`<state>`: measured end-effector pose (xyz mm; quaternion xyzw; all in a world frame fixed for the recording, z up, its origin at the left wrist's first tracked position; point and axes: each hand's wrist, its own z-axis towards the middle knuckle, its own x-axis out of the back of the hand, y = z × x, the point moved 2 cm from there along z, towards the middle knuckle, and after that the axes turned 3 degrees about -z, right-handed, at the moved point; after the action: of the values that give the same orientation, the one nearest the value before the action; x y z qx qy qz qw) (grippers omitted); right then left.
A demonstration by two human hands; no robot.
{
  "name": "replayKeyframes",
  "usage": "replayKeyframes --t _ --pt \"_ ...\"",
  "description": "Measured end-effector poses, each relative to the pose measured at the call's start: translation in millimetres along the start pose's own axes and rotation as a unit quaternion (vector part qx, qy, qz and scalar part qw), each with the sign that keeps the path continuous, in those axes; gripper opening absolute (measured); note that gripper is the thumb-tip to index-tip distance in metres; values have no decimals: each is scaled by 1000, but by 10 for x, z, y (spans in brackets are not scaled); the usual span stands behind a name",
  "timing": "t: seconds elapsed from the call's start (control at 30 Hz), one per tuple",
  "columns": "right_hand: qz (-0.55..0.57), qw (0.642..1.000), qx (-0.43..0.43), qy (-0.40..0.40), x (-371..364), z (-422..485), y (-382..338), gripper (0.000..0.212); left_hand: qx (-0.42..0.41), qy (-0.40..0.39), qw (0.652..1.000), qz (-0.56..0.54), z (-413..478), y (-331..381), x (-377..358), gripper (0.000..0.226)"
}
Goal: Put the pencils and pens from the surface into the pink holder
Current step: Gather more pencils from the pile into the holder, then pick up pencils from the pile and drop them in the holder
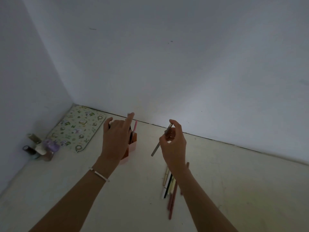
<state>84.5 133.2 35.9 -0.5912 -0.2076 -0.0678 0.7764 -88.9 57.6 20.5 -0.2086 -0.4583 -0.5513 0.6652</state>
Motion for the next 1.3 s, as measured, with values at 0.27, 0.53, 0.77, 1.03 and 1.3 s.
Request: replayKeyframes --t 0.27,0.53,0.77,1.03,1.3 --pt "34 998 45 24 -251 99 -160 49 17 106 994 -22 46 -134 260 13" --pt "-72 990 87 -78 -856 -59 -13 42 56 117 984 -120 85 -208 674 28" --pt "-99 990 71 70 -445 32 112 63 25 74 972 -223 -15 213 520 24" --pt "-79 989 -33 121 537 156 360 54 191 -350 898 -188 -604 1075 -723 20" --pt "-118 981 -97 119 1179 -243 895 45 140 -371 910 -124 -674 1405 -1111 19"
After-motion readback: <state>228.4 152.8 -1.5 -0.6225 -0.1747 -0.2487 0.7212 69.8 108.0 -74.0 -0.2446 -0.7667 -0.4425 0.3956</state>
